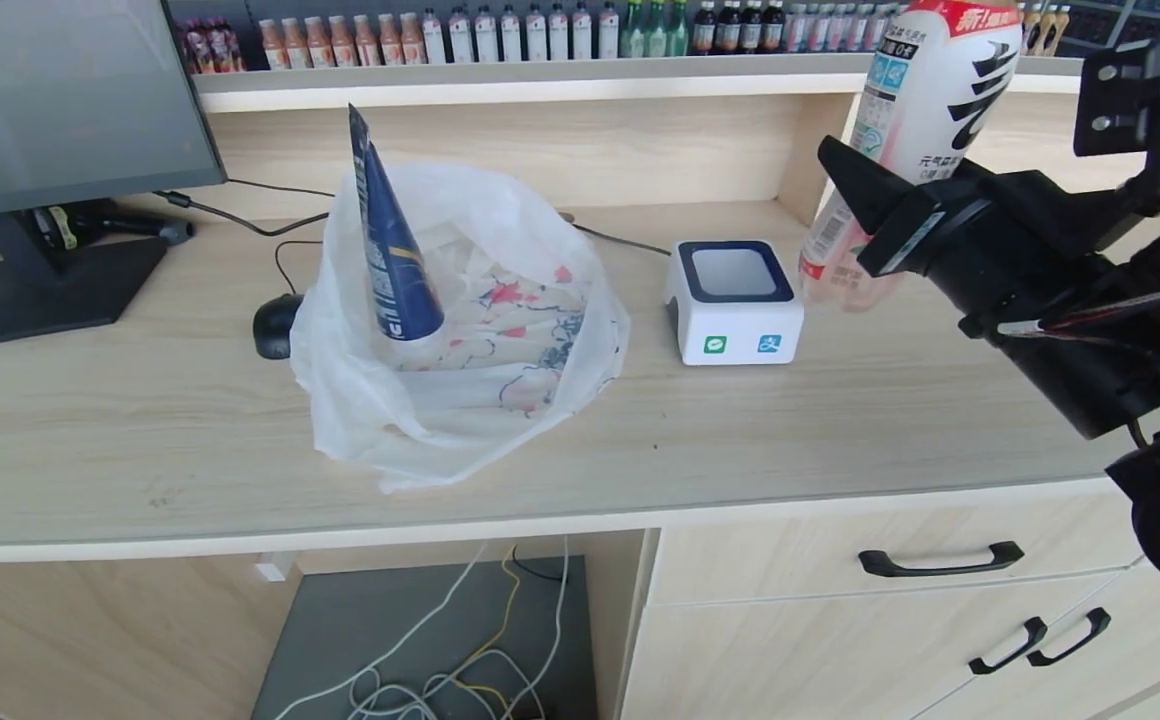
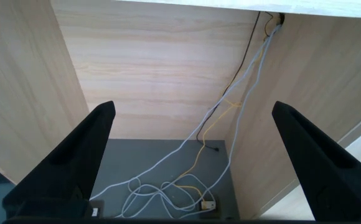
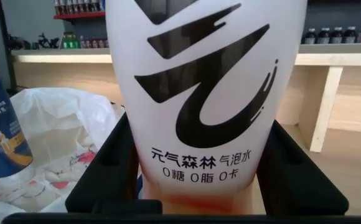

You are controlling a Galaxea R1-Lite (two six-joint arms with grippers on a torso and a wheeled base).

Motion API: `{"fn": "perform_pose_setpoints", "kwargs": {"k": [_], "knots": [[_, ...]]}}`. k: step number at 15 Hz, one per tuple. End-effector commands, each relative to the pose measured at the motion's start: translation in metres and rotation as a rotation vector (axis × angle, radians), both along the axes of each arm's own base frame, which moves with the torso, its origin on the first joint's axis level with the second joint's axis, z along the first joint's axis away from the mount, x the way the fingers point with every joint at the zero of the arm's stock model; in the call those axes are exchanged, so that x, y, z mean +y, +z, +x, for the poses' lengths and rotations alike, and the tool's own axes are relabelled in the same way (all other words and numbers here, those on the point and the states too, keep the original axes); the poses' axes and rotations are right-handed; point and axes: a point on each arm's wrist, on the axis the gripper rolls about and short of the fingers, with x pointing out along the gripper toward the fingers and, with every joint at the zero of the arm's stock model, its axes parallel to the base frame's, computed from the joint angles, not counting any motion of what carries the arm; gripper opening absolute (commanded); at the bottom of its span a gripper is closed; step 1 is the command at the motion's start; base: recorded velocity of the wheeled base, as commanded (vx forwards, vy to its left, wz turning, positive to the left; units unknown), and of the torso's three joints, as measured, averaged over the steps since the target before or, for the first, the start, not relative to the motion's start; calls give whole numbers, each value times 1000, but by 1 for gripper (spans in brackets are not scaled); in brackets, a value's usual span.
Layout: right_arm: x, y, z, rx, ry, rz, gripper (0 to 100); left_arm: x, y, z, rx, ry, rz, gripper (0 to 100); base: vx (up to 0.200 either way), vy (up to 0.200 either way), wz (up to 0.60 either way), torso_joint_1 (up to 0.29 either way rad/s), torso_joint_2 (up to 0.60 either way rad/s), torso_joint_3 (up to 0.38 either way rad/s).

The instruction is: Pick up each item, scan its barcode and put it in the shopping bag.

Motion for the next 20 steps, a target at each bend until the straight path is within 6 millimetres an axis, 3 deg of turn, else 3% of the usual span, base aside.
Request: {"fn": "perform_pose_setpoints", "kwargs": {"k": [1,6,9,11,14,17,20], "knots": [[-1,0,3,-5,-9,-14,0,0,0,0,2,0,-1,100,0,0,0,0,0,0],[-3,15,3,-156,-66,-348,0,0,0,0,0,0,-1,100,0,0,0,0,0,0],[19,32,2,-276,-132,-590,0,0,0,0,0,0,-1,100,0,0,0,0,0,0],[37,32,8,-346,-131,-714,0,0,0,0,0,0,-1,100,0,0,0,0,0,0],[46,34,19,-464,-114,-822,0,0,0,0,2,0,-1,100,0,0,0,0,0,0],[46,31,22,-536,-95,-900,0,0,0,0,0,0,-1,100,0,0,0,0,0,0],[31,27,33,-594,-47,-1041,0,0,0,0,0,0,-1,100,0,0,0,0,0,0]]}}
